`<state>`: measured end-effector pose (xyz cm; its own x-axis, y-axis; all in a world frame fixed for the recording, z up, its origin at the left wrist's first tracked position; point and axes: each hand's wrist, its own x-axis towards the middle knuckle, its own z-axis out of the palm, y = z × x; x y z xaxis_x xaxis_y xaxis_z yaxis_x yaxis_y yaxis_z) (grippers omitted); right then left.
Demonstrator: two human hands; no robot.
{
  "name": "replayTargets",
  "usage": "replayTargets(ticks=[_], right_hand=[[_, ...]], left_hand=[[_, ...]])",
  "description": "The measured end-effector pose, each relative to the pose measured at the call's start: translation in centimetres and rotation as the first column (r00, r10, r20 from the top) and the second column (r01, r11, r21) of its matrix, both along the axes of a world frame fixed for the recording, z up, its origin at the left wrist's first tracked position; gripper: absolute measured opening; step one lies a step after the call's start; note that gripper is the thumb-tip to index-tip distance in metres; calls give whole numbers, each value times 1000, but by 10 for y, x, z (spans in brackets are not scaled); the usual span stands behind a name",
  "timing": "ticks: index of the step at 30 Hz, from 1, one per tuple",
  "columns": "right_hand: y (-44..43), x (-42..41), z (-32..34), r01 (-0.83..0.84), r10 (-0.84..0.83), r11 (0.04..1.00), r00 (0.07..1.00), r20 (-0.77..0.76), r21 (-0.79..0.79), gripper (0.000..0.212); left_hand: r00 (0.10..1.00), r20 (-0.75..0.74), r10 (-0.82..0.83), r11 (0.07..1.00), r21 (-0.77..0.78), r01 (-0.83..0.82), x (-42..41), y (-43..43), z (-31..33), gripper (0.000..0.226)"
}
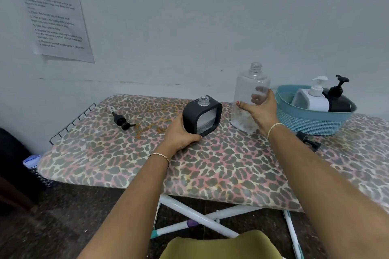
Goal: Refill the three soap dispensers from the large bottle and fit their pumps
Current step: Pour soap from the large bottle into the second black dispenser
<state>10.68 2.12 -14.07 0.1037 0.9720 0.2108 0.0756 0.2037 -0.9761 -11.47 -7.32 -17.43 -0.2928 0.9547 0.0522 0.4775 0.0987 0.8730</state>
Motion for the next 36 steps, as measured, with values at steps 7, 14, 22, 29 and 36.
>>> replayTargets(ticks=[7,14,22,29,36], right_hand=[[1,6,-3,16,-18,998,999,-37,-62,80],[-3,10,-1,-2,0,997,1000,-15,-83,82],[-17,8,-9,33,-38,996,998,-51,-80,109],[-48,-7,-23,222,-224,974,974,-29,-40,117],[-89,-24,-30,285,-289,957,918,271,55,87]], left_hand=[[998,55,-8,1000,12,8,-2,2,-4,80],[998,60,-18,1000,3,18,0,0,-2,86],[991,58,120,987,102,-126,12,-15,1,79],[969,28,244,949,200,-245,22,-26,-2,68],[987,-101,127,981,160,-110,12,-28,11,62]])
